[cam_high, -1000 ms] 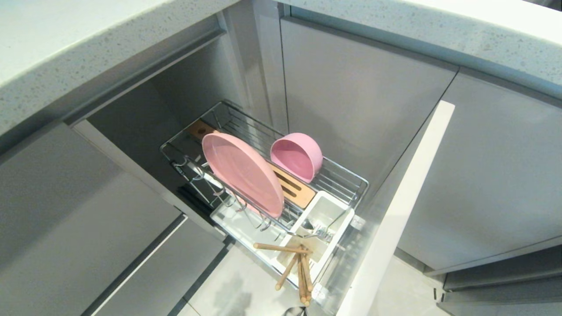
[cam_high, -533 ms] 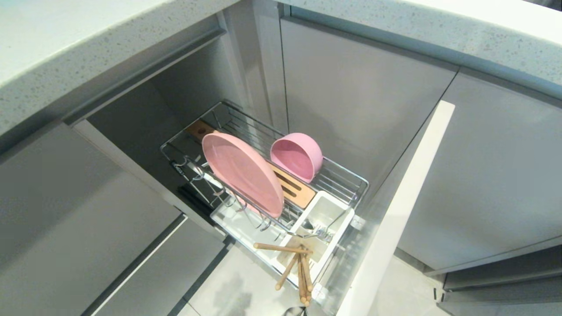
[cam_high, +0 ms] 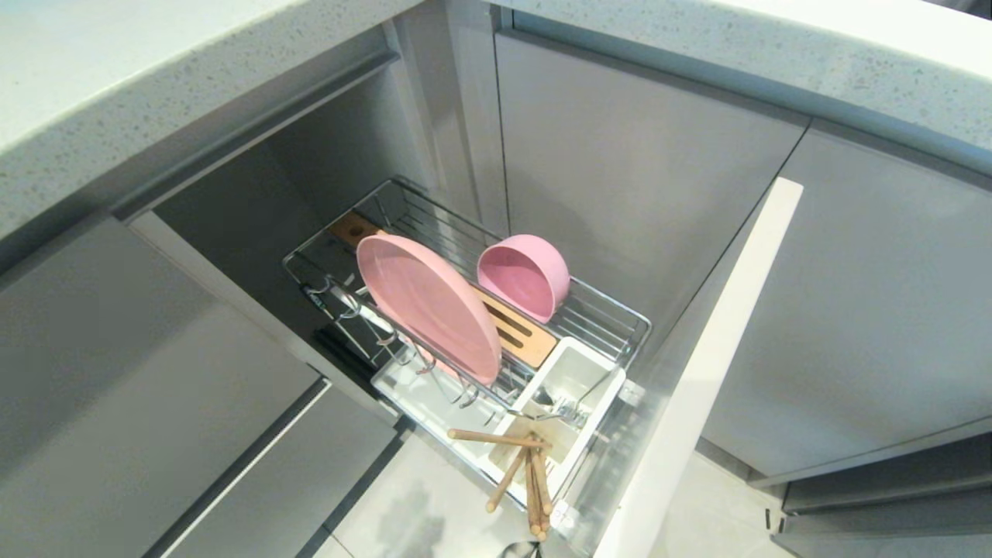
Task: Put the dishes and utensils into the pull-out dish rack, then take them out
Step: Take the plate out of the cupboard
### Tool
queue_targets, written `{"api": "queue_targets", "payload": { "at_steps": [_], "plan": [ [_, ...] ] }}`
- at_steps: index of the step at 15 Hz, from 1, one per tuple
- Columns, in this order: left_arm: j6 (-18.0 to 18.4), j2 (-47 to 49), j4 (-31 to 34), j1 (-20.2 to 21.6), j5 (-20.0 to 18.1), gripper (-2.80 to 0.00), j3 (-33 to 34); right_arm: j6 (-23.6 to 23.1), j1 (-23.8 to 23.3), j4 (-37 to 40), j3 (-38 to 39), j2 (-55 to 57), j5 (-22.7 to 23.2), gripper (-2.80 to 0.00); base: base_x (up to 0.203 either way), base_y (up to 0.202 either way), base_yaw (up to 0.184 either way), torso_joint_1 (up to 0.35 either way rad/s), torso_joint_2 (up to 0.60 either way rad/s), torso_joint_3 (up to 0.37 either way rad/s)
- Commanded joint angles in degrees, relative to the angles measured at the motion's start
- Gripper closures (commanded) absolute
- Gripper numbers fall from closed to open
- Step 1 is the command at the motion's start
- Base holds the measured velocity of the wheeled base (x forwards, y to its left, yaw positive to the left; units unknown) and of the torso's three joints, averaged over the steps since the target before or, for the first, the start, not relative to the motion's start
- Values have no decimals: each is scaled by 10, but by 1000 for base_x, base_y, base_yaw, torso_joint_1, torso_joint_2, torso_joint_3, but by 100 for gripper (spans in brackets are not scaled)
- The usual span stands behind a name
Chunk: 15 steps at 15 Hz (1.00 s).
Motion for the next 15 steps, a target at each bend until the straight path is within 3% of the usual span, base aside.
{"api": "queue_targets", "payload": {
  "at_steps": [1, 15],
  "plan": [
    [0, 1, 0, 0, 0, 0, 15, 0, 0, 0, 1, 0, 0, 0, 0, 0, 0, 0, 0, 0],
    [0, 1, 0, 0, 0, 0, 15, 0, 0, 0, 0, 0, 0, 0, 0, 0, 0, 0, 0, 0]
  ]
}}
